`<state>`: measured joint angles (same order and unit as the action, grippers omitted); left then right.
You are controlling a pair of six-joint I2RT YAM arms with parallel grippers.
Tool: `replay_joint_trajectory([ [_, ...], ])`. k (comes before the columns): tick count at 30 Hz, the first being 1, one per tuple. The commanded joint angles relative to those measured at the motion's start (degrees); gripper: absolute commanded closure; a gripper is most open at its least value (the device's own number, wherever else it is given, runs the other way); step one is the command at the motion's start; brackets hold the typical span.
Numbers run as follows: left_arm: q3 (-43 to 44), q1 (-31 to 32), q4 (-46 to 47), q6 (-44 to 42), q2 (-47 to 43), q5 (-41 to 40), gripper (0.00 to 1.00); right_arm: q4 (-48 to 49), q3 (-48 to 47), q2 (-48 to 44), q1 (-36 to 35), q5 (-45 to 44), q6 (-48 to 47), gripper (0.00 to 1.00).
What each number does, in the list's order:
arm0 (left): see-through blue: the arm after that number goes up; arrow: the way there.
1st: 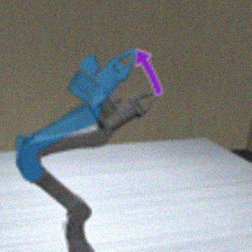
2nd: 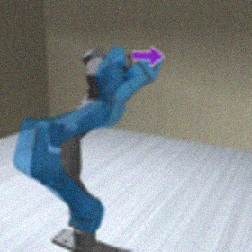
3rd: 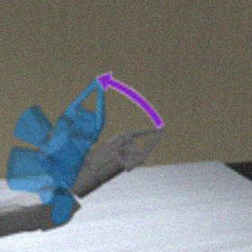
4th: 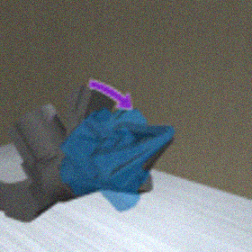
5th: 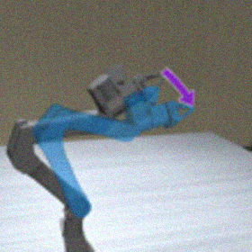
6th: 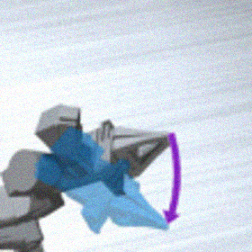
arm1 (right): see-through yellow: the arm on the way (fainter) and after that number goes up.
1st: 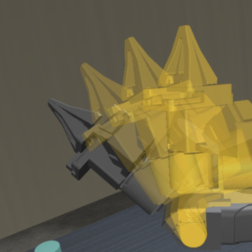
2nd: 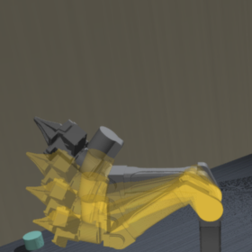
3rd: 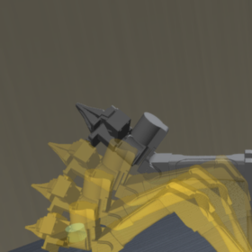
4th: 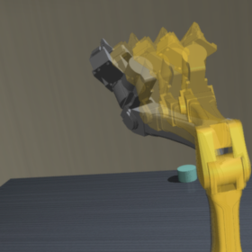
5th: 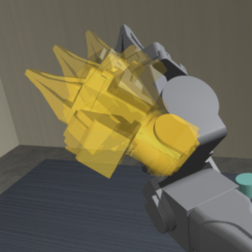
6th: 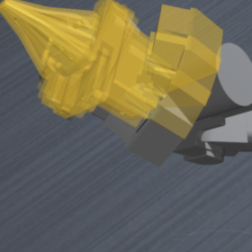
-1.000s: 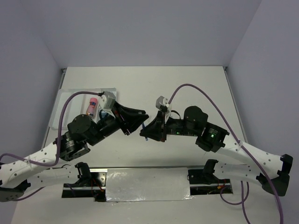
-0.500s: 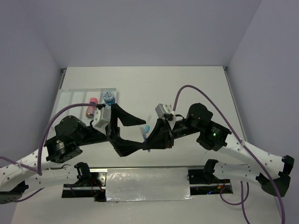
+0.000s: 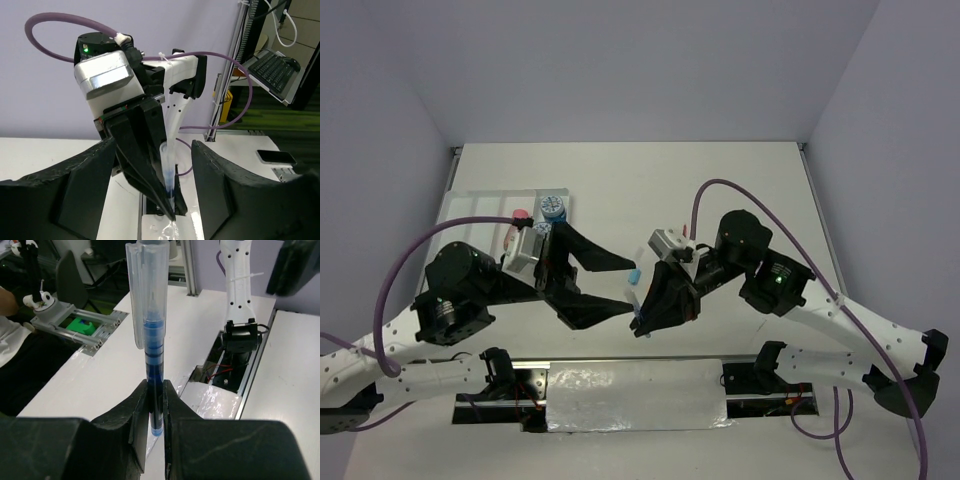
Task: Sort the stationery into containers
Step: Close the pen cap on the pen.
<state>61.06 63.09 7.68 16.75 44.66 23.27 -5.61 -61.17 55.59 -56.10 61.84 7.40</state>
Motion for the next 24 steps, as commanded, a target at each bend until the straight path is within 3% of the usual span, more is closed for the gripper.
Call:
replay_joint_trajectory([
  [1, 2.7, 0.1, 4.2, 1.7, 1.7, -0.2, 0.26, -0.4, -2.0, 0.4, 0.9, 2.1, -0.6, 1.0],
  [4, 3.1, 0.1, 4.5, 2.8, 3.0, 0.6, 0.28, -0.4, -2.1, 0.9, 1.7, 2.6, -0.3, 1.0],
  [7, 2.8, 0.1, 4.4, 3.0, 3.7, 0.7, 0.4, -0.1, -2.4, 1.1, 2.3, 2.8, 0.0, 1.0],
  [12, 1.4, 0.1, 4.4, 3.4, 3.8, -0.6, 0.67, 0.2, -2.3, -0.1, 2.9, 0.6, 0.2, 1.0],
  [13, 1.4, 0.1, 3.9, 3.4, 3.8, -1.0, 0.8, 0.4, -1.9, -0.9, 3.3, -0.5, 0.2, 1.0],
  [17, 2.3, 0.1, 1.1, 4.1, 3.9, -6.2, 1.0, 2.2, 0.4, -4.6, 3.4, -11.9, -0.2, 1.0],
  [21, 3.3, 0.1, -2.4, 5.9, 4.2, -14.6, 1.0, 5.4, 4.0, -10.2, 3.4, -25.6, 1.1, 1.0],
  [24, 4.2, 0.1, -5.1, 7.1, 4.8, -21.9, 1.0, 6.1, 5.3, -12.2, 3.4, -33.0, 1.7, 0.94],
])
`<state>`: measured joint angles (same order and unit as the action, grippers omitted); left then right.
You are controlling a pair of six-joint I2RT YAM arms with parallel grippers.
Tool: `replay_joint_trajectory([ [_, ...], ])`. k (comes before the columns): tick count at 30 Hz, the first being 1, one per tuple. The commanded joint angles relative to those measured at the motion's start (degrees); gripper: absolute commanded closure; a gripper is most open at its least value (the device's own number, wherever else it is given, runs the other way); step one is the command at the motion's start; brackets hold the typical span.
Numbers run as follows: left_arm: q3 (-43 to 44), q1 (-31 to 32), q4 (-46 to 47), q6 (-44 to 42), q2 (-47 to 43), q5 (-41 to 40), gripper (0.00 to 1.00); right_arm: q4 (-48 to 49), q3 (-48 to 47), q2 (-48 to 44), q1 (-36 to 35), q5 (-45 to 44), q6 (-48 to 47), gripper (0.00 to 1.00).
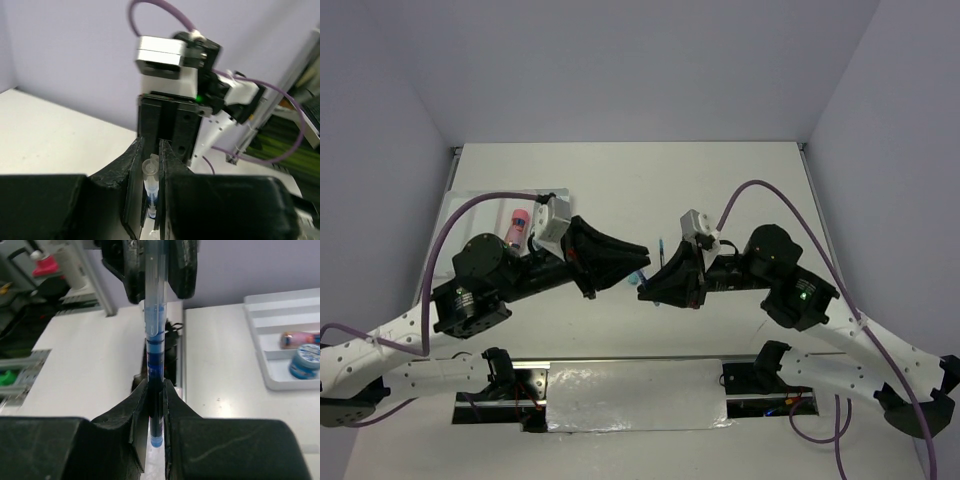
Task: Sort the stationery into containers
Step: Close the pen cap on the pen.
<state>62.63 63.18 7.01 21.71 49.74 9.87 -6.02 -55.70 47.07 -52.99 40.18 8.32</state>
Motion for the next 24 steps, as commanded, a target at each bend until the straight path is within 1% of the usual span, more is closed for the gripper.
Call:
replay_joint_trajectory([
  [1, 2.9, 0.0, -5.0, 2.4, -0.1, -9.6, 1.0, 7.6, 0.5, -3.9, 0.3, -13.9, 1.5, 0.93],
  [3, 3.6, 0.0, -6.3, 2.7, 0.9, -12.8, 1.0, 7.9, 0.9, -4.5, 0.1, -16.7, 2.6, 0.92],
  [6, 4.3, 0.0, -6.7, 2.8, 2.3, -14.3, 1.0, 8.1, 1.6, -4.4, 0.2, -21.0, 4.6, 0.99],
  [8, 4.5, 0.0, -6.7, 3.2, 3.2, -14.8, 1.0, 9.0, 2.3, -4.3, 0.1, -21.4, 5.7, 1.0],
  [11, 4.7, 0.0, -6.4, 3.1, 4.2, -14.5, 1.0, 11.4, 3.8, -4.4, -0.7, -21.8, 7.1, 1.0],
  [16, 5.2, 0.0, -6.8, 2.7, 6.2, -11.5, 1.0, 17.8, 6.0, -5.3, -0.7, -23.9, 9.3, 1.0],
  [19, 2.9, 0.0, -5.7, 3.0, 6.7, -9.0, 1.0, 17.5, 2.8, -4.7, -0.6, -26.6, 9.0, 1.0],
  [24, -3.2, 0.0, -2.4, 4.7, 6.3, -5.3, 1.0, 17.1, -4.6, -0.9, 1.0, -24.9, 8.6, 1.0],
])
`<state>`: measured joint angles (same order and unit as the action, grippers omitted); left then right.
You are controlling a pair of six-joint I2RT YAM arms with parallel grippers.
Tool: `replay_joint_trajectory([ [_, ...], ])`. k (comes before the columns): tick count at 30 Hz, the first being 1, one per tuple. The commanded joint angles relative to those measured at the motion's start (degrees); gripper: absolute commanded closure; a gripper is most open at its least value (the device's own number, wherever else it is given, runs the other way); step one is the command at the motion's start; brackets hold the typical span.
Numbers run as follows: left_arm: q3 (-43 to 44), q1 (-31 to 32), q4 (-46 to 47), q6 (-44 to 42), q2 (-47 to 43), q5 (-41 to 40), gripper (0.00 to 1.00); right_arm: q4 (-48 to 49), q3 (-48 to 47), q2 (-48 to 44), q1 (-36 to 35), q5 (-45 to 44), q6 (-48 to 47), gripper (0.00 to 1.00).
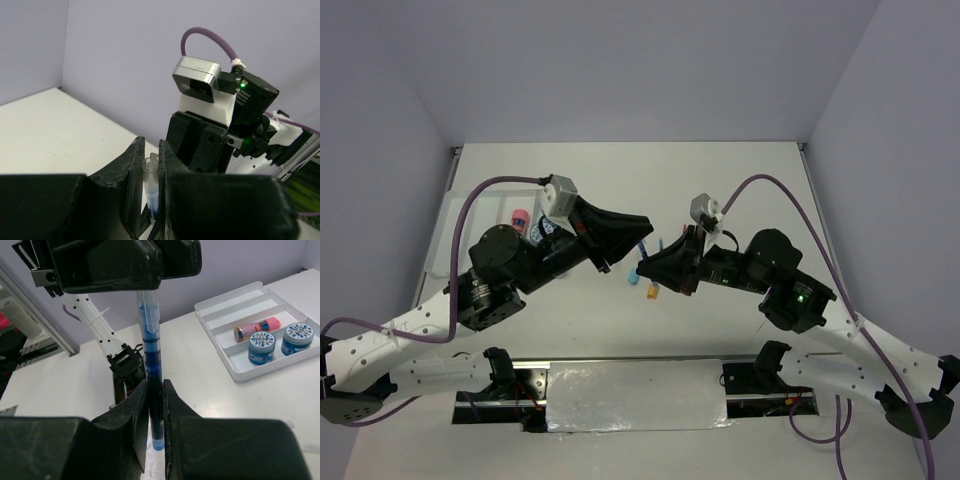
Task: Sort the stationery into containers
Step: Close the pen cap on the pen.
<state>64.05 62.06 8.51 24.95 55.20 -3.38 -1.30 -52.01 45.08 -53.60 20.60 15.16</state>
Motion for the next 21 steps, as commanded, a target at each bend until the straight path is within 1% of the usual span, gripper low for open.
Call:
replay_joint_trajectory([
  [1, -5.5, 1.2, -3.3, 1.8, 0.7, 8.6, 1.0, 12.6, -9.2, 1.7, 2.4, -3.9, 2.6, 1.0],
  [2, -7.5, 1.2, -1.9, 2.6, 0.7, 9.1, 1.0, 12.7, -10.2, 2.8, 4.2, -2.9, 3.2, 1.0],
  [3, -8.4, 1.2, -1.7, 2.9, 0.8, 8.8, 1.0, 14.1, -11.7, 3.3, 4.9, -2.2, 3.9, 1.0],
  [5, -11.3, 1.1, 0.3, 4.0, 1.0, 10.1, 1.0, 13.4, -14.4, 5.1, 6.4, 0.0, 4.9, 1.0],
  [8, -14.7, 1.2, 3.0, 5.6, 1.4, 11.6, 1.0, 13.2, -20.0, 8.0, 6.6, 1.6, 5.4, 1.0],
  [10, -15.5, 1.2, 3.4, 6.0, 1.1, 11.4, 1.0, 13.3, -19.6, 8.7, 6.6, 2.5, 5.4, 1.0],
  [12, -15.5, 1.2, 2.9, 5.8, -0.1, 10.3, 1.0, 15.5, -15.2, 8.4, 6.5, 5.1, 5.3, 1.0],
  [14, -13.5, 1.2, 0.8, 3.6, -2.6, 10.0, 1.0, 17.6, -11.0, 7.6, 6.4, 7.2, 5.1, 1.0],
  [15, -12.1, 1.1, -2.9, 3.0, -3.8, 6.8, 1.0, 19.3, -7.5, 7.3, 6.1, 10.4, 4.7, 1.0],
  [16, -10.2, 1.1, -5.2, 0.9, -3.9, 5.1, 1.0, 19.8, -5.9, 6.5, 5.5, 11.8, 4.2, 1.0],
  [17, -5.7, 1.1, -7.8, 0.1, -3.8, 3.7, 1.0, 19.5, -4.9, 6.1, 5.0, 13.0, 3.3, 1.0],
  [18, -3.3, 1.1, -10.8, -0.6, -3.7, -1.0, 1.0, 18.0, -2.9, 5.6, 4.3, 12.2, 2.0, 1.0],
  [19, -1.2, 1.2, -14.0, -2.4, -3.5, -2.1, 1.0, 17.6, -1.8, 4.5, 3.3, 11.7, 1.6, 1.0],
  [20, 1.9, 1.2, -14.8, -3.4, -3.6, -3.1, 1.0, 17.4, 0.0, 4.1, 3.1, 11.7, 1.6, 1.0],
  [21, 2.9, 1.1, -15.3, -4.1, -3.8, -4.7, 1.0, 17.2, 0.8, 3.6, 2.8, 10.9, 2.2, 1.0],
])
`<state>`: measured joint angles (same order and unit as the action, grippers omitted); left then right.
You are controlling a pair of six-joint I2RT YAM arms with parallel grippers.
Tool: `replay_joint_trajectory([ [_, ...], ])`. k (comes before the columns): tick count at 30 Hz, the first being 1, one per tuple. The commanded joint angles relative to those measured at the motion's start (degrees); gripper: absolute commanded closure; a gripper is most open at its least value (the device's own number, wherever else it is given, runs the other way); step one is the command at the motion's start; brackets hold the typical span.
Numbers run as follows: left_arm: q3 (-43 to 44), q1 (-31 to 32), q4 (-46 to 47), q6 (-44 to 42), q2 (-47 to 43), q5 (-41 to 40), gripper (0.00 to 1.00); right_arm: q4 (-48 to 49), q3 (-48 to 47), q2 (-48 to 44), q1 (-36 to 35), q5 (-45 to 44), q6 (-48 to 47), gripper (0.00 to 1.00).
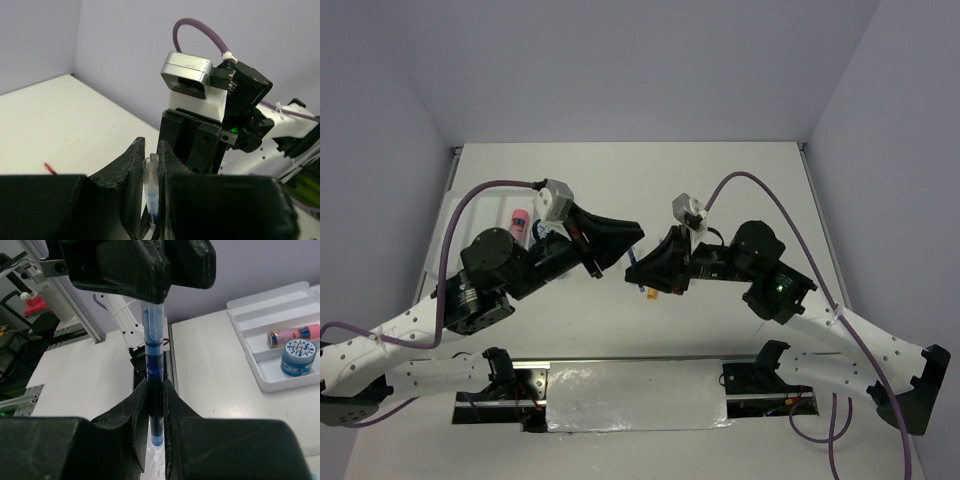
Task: Sort the stationery into containers
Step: Close the pen cap on the pen, then place the pen in the storage box.
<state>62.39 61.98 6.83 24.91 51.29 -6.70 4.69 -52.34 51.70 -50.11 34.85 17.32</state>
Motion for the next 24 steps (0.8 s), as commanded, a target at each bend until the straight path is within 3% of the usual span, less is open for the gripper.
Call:
replay_joint_trajectory([
  [1, 5.4, 1.3, -13.5, -5.7, -0.6, -1.5, 0.98, 11.0, 1.9, -3.5, -0.8, -3.4, 0.3, 1.0],
  [3, 5.1, 1.2, -10.4, -7.4, -1.7, -0.3, 0.88, 9.3, 2.8, -4.4, -1.1, -3.8, 0.5, 1.0],
  [4, 4.1, 1.3, -7.6, -8.5, -2.9, 1.1, 0.69, 8.8, 3.1, -4.9, -1.1, -3.9, 0.6, 1.0],
  [5, 3.6, 1.2, -6.6, -8.9, -3.6, 1.9, 0.62, 8.7, 3.4, -5.0, -1.2, -3.7, 0.7, 1.0],
  [14, 2.1, 1.3, -0.2, -9.8, -3.7, 7.8, 0.47, 9.7, 5.0, -6.6, -1.6, 0.1, 2.2, 1.0],
  [16, 2.3, 1.2, 0.1, -9.9, -3.5, 8.5, 0.34, 9.8, 5.1, -6.4, -1.7, 0.4, 2.1, 1.0],
  [21, 1.9, 1.2, 1.1, -8.9, -2.5, 10.8, 0.26, 11.1, 5.3, -5.9, -1.8, 2.2, 2.6, 1.0],
  [24, 1.7, 1.3, 1.9, -8.4, -1.5, 13.0, 0.29, 11.0, 4.9, -5.4, -2.1, 2.3, 2.5, 1.0],
])
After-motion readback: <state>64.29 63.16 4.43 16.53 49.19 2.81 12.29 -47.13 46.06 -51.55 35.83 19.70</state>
